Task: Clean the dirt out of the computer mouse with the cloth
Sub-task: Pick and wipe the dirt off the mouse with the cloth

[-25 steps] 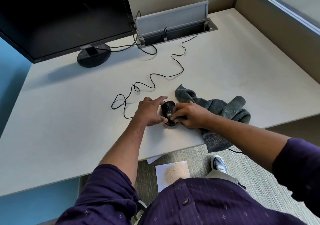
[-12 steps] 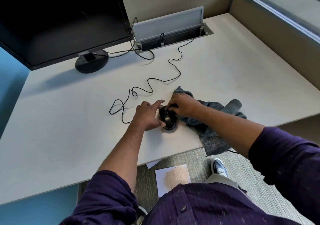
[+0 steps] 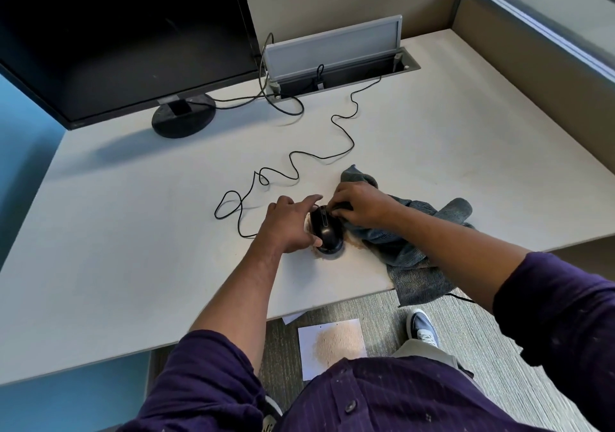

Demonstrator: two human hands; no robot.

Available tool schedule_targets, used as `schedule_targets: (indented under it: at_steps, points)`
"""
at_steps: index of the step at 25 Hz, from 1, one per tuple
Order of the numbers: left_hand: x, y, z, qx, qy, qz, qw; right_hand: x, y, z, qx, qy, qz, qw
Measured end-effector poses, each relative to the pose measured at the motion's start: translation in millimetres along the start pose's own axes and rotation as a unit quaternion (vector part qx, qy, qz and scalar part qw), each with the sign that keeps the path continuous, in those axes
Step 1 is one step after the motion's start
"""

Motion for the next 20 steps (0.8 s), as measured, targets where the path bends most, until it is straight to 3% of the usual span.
schedule_targets:
  at_steps: [4, 14, 18, 20]
  points:
    - [-0.7, 0.9, -0.3, -0.003, 0.003, -0.003, 1.000, -0.8, 2.5, -3.0, -0.031, -0.017, 0.001, 0.999]
    - [-0.3, 0.6, 0.4, -0.001, 0.000, -0.008, 1.000, 4.1, -1.4, -5.9, -0.011, -0.013, 0.049, 0.999]
    - [-0.8, -0.4, 0.2, 0.001, -0.003, -0.011, 1.000, -1.8, 1.3, -4.2, -0.026, 0.004, 0.006, 1.000]
    - [-1.0, 0.3, 0.1, -0.001, -0.007, -0.010, 1.000, -2.0, 3.3, -4.6, -0.018, -0.015, 0.038, 0.999]
Point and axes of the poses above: each hand's wrist, its own y-axis away from the middle knuckle, its own z-axis out of the back of the hand, x = y × z, the point moved 2 cm from there along -y, towards the middle knuckle, and after that the axes turned 1 degree about y, right-handed, at the moved point
